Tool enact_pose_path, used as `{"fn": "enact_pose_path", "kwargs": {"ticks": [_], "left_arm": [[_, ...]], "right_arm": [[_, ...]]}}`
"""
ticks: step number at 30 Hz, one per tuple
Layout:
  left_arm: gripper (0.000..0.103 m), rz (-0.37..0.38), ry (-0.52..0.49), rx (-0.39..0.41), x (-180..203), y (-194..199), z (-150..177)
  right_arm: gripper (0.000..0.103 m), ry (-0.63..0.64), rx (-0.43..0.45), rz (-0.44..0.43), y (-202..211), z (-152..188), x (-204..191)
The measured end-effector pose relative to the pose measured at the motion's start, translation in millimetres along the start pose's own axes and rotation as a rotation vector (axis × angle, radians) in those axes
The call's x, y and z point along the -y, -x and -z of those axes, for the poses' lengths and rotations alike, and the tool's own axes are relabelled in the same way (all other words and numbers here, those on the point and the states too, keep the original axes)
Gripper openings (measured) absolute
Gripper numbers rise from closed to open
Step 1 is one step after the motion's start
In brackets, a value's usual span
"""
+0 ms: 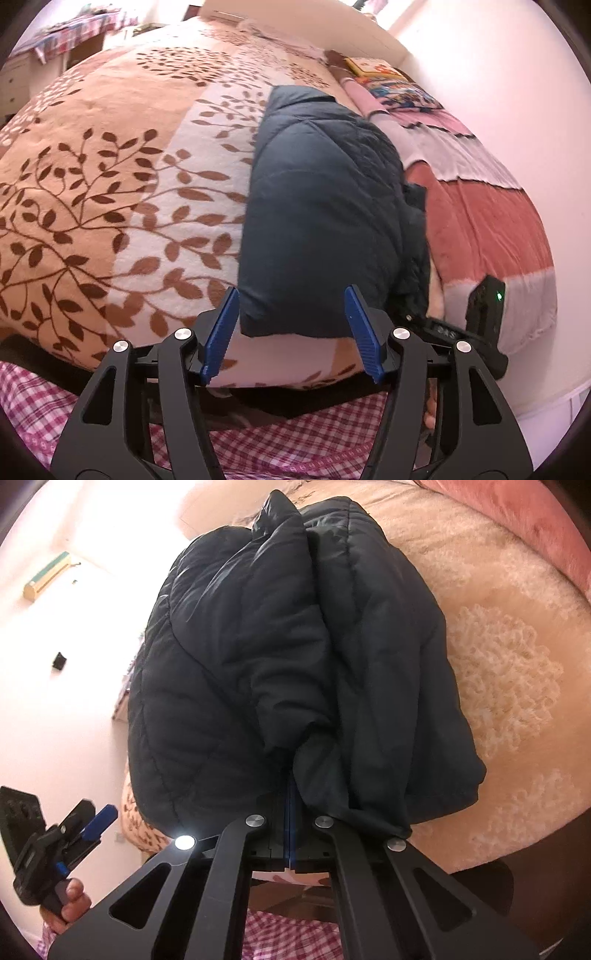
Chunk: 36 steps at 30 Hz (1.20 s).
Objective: Fold large clothes
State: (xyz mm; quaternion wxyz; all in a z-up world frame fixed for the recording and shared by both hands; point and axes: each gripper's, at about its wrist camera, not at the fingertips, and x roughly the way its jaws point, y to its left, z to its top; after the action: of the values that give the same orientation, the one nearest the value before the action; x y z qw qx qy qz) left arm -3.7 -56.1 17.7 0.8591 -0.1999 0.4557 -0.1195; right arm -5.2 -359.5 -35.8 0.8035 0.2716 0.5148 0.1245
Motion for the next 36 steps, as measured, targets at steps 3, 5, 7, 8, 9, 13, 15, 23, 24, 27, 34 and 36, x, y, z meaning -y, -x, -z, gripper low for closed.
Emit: {"fn": "enact_pose_path", "kwargs": {"ticks": [3, 5, 7, 8, 9, 13, 15, 23, 24, 27, 34, 36], "left_arm": [[0.060, -0.014, 0.011, 0.016, 1, 3, -2], [0.060, -0.022, -0.006, 0.027, 5, 5, -3], [0.061, -0.035, -0.036, 0.030, 7, 4, -1], [0.061, -0.040, -0.051, 0.028, 7, 3, 1], [0.061, -0.041, -0.059, 0.025, 7, 2, 2], [0.061, -0.023, -0.060, 0.002, -1, -5, 6], [0.062, -0.010, -0.041, -0.009, -8, -8, 5], [0.071, 0.066, -0.027, -0.036, -23, -15, -15], [0.072, 0.074, -0.028, -0.037, -25, -16, -17], [0.073, 0.097, -0.033, -0.044, -28, -21, -26], [0.074, 0.121, -0.049, -0.059, -25, -35, -48], [0.074, 0.128, -0.066, -0.063, -22, -39, -53]], "right_arm": [[0.000, -0.006, -0.005, -0.029, 1, 0, 9], [0.000, -0.006, -0.006, -0.041, 2, 0, 12], [0.000, -0.018, -0.002, -0.054, 5, -2, 19], [0.000, -0.030, 0.003, -0.061, 5, 0, 22], [0.000, -0.038, 0.008, -0.064, 5, 1, 23], [0.000, -0.071, 0.018, -0.067, 10, 7, 30], [0.000, -0.078, 0.021, -0.063, 13, 8, 32], [0.003, -0.071, 0.022, -0.036, 25, 9, 18], [0.008, -0.065, 0.031, -0.039, 30, 9, 14], [0.026, -0.044, 0.095, -0.067, 55, 8, 4], [0.076, -0.066, 0.280, 0.028, 100, -16, 14], [0.077, -0.099, 0.260, 0.052, 95, -27, 21]]}}
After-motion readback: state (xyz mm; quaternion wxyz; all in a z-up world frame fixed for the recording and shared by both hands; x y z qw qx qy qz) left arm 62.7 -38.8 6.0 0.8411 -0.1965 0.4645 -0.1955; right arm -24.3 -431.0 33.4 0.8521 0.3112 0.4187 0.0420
